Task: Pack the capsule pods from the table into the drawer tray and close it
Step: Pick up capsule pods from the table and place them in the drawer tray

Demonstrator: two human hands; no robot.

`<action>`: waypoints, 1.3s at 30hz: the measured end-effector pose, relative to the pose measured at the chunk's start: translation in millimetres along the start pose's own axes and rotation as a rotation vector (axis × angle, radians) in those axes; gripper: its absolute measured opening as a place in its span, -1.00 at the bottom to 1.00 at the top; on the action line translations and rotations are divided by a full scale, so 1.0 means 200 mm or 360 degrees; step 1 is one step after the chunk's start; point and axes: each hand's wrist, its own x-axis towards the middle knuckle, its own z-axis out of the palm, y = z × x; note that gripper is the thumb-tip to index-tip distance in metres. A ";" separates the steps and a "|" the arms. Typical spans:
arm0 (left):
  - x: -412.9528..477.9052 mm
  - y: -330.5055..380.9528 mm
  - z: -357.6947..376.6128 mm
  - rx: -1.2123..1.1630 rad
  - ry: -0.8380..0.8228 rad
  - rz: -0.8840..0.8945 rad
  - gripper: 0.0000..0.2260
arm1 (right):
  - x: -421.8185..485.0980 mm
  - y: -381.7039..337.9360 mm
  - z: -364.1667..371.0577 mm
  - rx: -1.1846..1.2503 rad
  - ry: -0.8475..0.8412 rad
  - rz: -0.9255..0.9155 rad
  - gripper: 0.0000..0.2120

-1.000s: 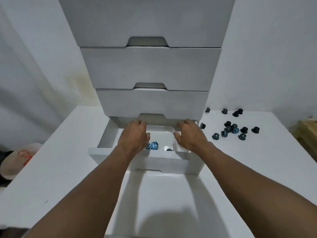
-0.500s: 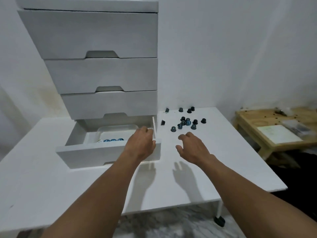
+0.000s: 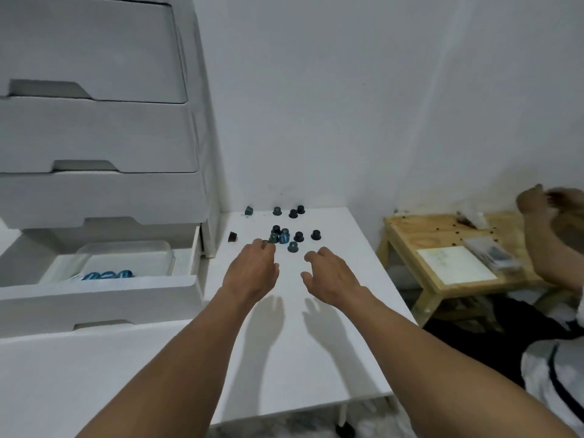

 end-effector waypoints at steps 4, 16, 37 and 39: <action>0.08 0.08 0.09 0.0028 -0.0083 -0.0133 -0.75 | 0.12 0.18 -0.02 -0.0002 -0.0059 -0.0030 -0.65; 0.46 -0.21 0.35 0.0093 -0.0310 -0.0402 -0.76 | 0.71 0.25 0.23 0.0139 -0.0230 -0.0106 -0.72; 1.11 -0.79 1.06 -0.0297 -0.0759 -0.0607 -0.80 | 1.71 0.10 0.91 0.0254 -0.0596 -0.0038 -0.74; 1.11 -0.80 1.08 -0.0387 -0.0749 -0.0633 -0.83 | 1.71 0.11 0.94 0.0272 -0.0606 -0.0029 -0.77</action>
